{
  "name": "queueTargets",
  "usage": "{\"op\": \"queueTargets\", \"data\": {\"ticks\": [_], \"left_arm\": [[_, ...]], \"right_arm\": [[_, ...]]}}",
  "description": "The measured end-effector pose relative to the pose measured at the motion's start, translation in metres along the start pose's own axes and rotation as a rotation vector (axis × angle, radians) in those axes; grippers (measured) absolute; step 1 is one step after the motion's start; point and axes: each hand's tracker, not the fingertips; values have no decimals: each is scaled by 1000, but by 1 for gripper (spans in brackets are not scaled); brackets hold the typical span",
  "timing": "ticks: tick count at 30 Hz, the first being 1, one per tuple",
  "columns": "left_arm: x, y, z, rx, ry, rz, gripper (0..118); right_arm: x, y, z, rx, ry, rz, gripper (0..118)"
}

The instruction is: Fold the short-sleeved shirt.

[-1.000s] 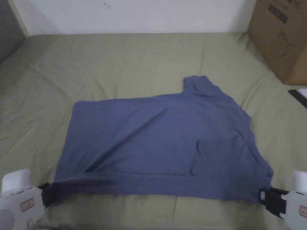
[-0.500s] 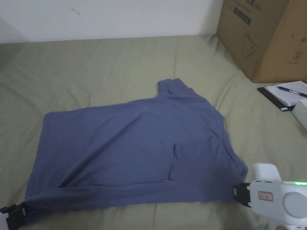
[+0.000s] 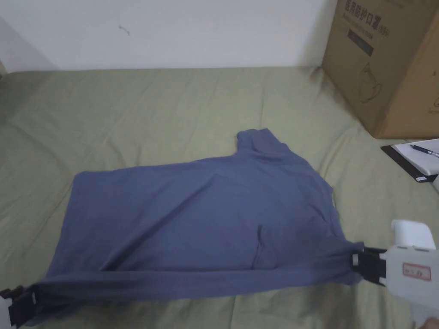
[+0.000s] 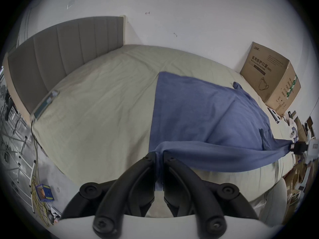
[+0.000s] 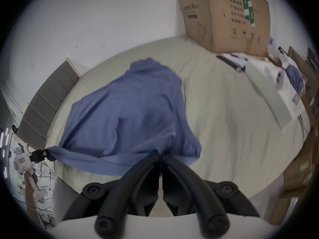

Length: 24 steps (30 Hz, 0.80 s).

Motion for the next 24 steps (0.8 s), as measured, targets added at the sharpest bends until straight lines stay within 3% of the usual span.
{"op": "queueTargets", "data": {"ticks": [3,7,12,13,14,16,17,20,24], "left_arm": [[4,33,-14,17,5,0,6],[18,68,-62,-51,24,-85,6],[27,72,-113,-203,54,-147,10],[22,72,-119,-195,68,-159,30],[20,72,-117,-183,70,-145,57],[9,73,-104,-113,76,-64,113],[3,72,-94,-71,66,-17,117],[-13,67,-64,11,43,89,117],[-24,41,-31,-8,26,83,103]], "right_arm": [[-11,44,-22,5,-53,89,2],[-12,85,-77,-58,-71,74,2],[-11,85,-130,-159,-136,63,2],[-10,84,-133,-166,-128,72,6],[-8,83,-133,-182,-124,79,21],[-8,81,-126,-200,-120,115,76],[-8,80,-121,-194,-121,120,87],[-6,78,-89,-97,-97,92,86],[-18,62,-44,-35,17,113,71]]}}
